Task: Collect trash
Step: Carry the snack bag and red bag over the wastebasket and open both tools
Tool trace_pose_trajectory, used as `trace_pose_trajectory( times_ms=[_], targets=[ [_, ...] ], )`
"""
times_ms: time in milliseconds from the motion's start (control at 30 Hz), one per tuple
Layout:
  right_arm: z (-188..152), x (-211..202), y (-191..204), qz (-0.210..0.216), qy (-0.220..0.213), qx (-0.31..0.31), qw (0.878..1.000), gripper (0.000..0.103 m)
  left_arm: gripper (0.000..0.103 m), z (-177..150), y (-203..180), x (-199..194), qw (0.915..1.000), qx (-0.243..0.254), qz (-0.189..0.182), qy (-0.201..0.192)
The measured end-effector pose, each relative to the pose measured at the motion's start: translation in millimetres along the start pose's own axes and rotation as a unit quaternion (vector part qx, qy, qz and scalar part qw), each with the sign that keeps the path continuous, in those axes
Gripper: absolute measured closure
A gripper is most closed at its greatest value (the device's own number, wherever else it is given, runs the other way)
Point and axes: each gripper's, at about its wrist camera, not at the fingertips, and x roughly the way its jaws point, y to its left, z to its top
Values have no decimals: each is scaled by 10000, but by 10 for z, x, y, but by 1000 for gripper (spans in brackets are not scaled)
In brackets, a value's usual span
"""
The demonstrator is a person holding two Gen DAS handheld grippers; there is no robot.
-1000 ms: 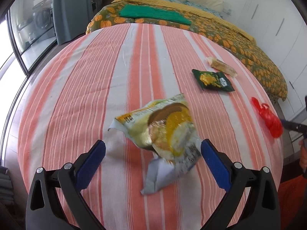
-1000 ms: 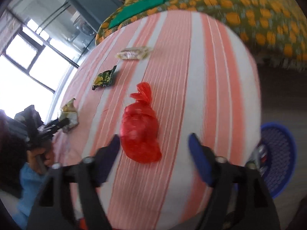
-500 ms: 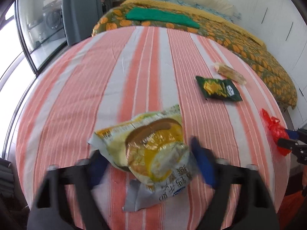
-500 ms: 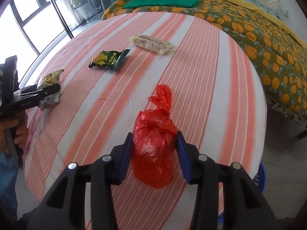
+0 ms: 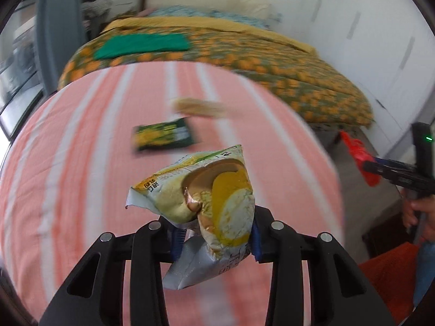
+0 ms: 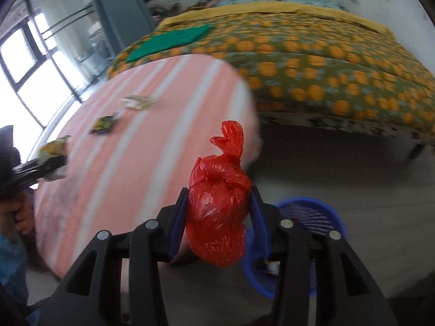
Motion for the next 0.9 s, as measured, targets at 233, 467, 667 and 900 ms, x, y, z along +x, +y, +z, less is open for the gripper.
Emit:
trace_pose_trajectory(
  times_ms=[233,467,667,900],
  targets=[
    [-315,-16,-904,-409,59,668,9969,60,66,70,-1495,323,9918,708,-1039,234],
    [-607,214,-1472,-520,272,1205,9910,60,65,-230,-2657,1234,9811,1006,-1373,924],
    [-728,227,-1822,-371,260,1619,9858,60,64,-445,-2991,2030,9776,881,-1281,1417],
    [-808,331,-2029,-54,304,1954,9802,36,37,-408,-3011,2602,9786,827,-1063,1555]
  ],
)
